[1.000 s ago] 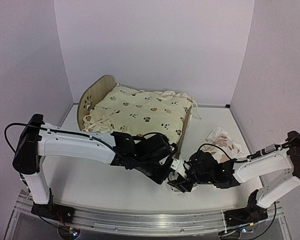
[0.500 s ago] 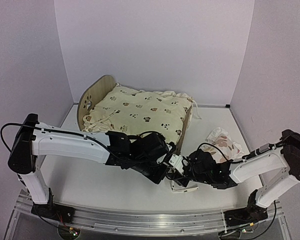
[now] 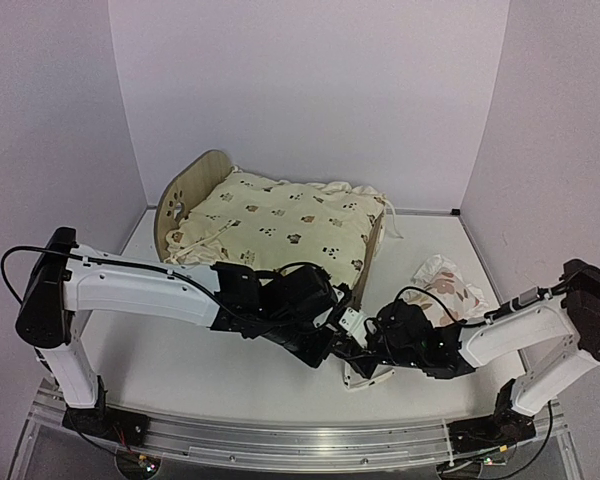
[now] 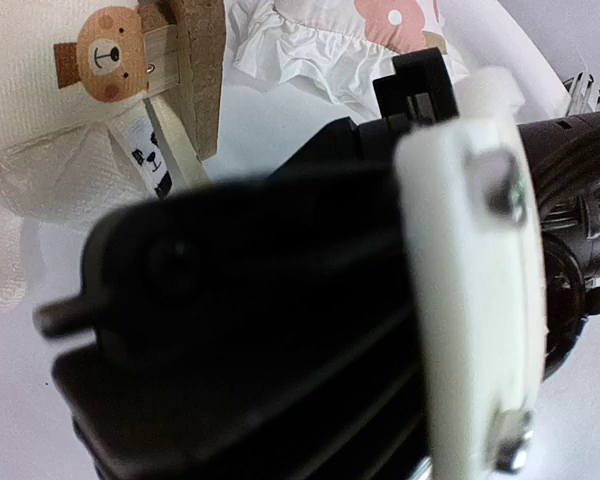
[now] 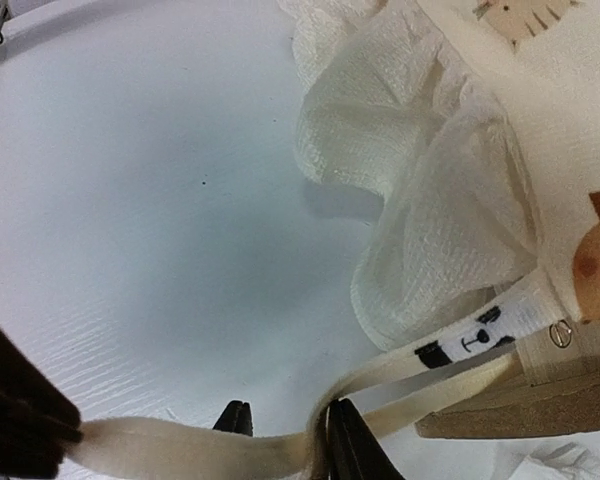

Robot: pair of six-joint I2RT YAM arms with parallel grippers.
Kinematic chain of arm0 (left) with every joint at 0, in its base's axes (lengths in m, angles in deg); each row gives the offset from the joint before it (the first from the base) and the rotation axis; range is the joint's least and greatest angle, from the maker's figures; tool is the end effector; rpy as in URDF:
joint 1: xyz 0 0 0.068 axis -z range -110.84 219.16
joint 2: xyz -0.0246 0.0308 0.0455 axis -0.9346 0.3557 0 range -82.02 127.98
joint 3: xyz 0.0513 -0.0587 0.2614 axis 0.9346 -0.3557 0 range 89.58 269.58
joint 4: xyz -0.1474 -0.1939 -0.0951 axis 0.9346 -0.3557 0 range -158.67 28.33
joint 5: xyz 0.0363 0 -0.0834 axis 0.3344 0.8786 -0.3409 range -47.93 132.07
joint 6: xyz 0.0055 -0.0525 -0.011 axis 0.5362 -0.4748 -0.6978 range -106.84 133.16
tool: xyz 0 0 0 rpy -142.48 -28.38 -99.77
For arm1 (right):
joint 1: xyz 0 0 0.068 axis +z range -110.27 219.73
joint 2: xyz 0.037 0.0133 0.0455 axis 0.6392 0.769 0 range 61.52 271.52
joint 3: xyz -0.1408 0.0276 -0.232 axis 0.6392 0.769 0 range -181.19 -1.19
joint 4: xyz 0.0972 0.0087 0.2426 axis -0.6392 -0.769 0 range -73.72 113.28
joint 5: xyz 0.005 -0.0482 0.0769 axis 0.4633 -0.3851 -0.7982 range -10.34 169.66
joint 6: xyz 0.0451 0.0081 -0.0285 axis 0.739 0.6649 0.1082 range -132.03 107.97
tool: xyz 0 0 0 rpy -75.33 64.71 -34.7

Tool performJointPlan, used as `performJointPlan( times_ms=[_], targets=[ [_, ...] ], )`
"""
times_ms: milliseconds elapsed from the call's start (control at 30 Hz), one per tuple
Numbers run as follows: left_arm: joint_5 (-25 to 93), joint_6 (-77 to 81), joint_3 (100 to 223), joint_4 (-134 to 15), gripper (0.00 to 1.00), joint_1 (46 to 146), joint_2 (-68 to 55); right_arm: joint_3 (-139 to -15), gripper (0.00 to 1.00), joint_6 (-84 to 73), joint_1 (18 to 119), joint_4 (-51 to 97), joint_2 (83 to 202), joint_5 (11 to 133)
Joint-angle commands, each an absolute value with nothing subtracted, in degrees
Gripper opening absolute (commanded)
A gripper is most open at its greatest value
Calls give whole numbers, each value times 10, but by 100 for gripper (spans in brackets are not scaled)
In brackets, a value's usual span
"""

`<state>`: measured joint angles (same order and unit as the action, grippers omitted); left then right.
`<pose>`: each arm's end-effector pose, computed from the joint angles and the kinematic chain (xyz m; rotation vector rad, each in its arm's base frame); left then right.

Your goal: Set up the pet bed

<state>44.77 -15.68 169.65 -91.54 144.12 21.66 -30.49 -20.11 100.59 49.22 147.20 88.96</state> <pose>0.1045 -0.3822 0.2388 1.0147 2.4357 -0.6466 0.1412 0.2416 0.1505 -1.1161 1.7998 0.3839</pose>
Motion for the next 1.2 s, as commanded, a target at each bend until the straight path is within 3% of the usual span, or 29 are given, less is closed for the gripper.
performJointPlan(
  times_ms=[0,467,967,1067,1167],
  targets=[
    [453,-157,1698,-899,0,1443,194,-298,25,-164,1008,505,1438,846],
    [455,-155,1702,-899,0,1443,197,-299,20,-129,1008,498,1410,808],
    [451,-157,1702,-898,1,1443,194,-309,0,-142,1008,501,1411,836],
    [452,-158,1697,-895,6,1443,185,-309,0,-144,1008,500,1403,848],
    [453,-157,1690,-890,22,1443,177,-312,0,-144,1009,501,1396,868]
  ],
)
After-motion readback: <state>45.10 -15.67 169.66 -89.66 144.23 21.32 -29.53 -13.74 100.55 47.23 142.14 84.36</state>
